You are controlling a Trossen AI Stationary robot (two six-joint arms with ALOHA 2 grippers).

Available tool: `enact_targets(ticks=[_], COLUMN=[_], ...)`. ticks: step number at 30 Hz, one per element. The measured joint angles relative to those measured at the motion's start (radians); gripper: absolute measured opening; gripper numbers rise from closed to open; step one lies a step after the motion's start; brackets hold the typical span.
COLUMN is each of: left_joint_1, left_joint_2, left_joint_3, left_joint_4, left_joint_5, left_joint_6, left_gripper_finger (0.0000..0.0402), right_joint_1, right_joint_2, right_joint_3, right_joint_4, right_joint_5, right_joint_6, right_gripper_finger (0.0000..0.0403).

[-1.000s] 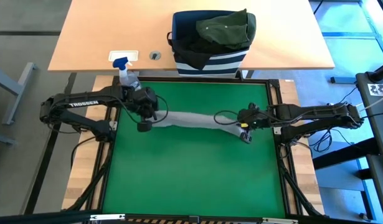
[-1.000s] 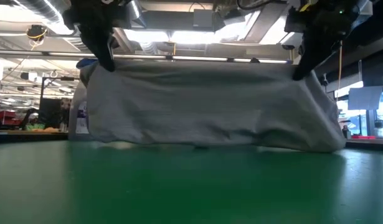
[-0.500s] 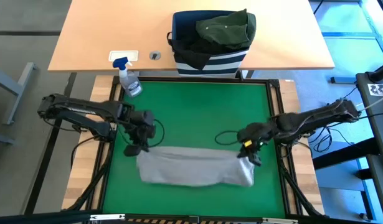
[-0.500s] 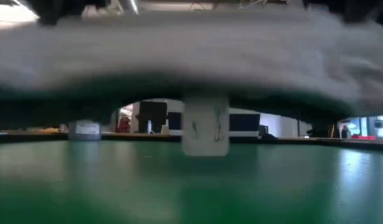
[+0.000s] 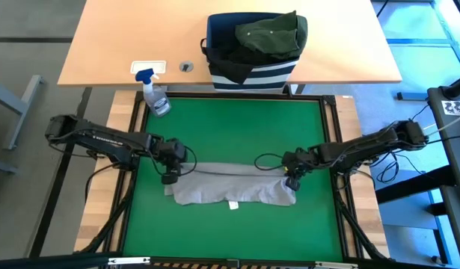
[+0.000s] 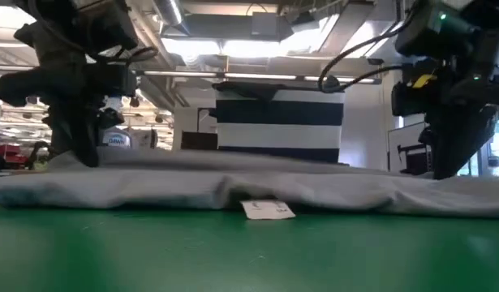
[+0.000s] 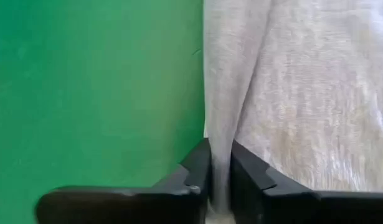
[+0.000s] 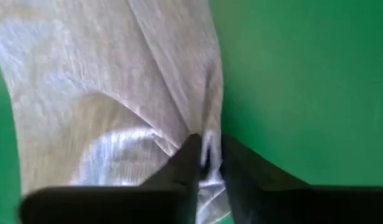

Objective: Fold Laundry from Bin
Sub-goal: Fold the gray shirt

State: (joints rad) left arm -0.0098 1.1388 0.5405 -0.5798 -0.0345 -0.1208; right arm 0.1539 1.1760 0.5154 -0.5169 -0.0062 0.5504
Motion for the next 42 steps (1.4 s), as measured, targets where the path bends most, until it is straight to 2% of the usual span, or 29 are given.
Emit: enact_targets(ticks=[3, 9, 12, 16, 20, 26, 31, 34, 38, 42], left_joint_1=[0.016, 0.041, 0.040, 0.012, -0.076, -0.228, -0.302, -0.338, -0.394, -0.417], left_joint_2=[-0.001, -0.001, -0.001, -0.001, -0.001, 0.000, 0.000, -0.025, -0.095, -0.139], left_joint_3=[0.060, 0.278, 0.341, 0.343, 0.299, 0.215, 0.186, 0.189, 0.178, 0.129], left_joint_4=[-0.038, -0.249, -0.304, -0.288, -0.256, -0.254, -0.257, -0.257, -0.260, -0.255], left_joint_5=[-0.016, -0.017, -0.012, 0.029, 0.041, -0.010, -0.027, -0.052, -0.154, -0.178], left_joint_6=[0.016, 0.023, 0.001, -0.096, -0.194, -0.390, -0.503, -0.546, -0.621, -0.731], left_gripper_finger=[0.0085, 0.0143, 0.0156, 0.0159, 0.0159, 0.0159, 0.0160, 0.0160, 0.0160, 0.0160], right_joint_1=[-0.037, -0.083, -0.081, -0.081, -0.081, -0.082, -0.083, -0.081, -0.014, 0.103], right_joint_2=[-0.005, -0.026, -0.037, -0.033, -0.001, 0.057, 0.090, 0.109, 0.119, 0.119], right_joint_3=[0.048, 0.245, 0.309, 0.314, 0.298, 0.298, 0.298, 0.298, 0.298, 0.298], right_joint_4=[-0.044, -0.302, -0.262, -0.035, 0.131, 0.177, 0.235, 0.245, 0.246, 0.244], right_joint_5=[-0.005, -0.046, -0.031, -0.030, -0.029, -0.092, -0.056, -0.076, -0.091, 0.014], right_joint_6=[-0.008, -0.078, -0.085, -0.090, -0.111, -0.080, -0.031, -0.015, 0.022, 0.068], right_gripper_finger=[0.0123, 0.0207, 0.0226, 0.0233, 0.0231, 0.0228, 0.0228, 0.0227, 0.0227, 0.0227])
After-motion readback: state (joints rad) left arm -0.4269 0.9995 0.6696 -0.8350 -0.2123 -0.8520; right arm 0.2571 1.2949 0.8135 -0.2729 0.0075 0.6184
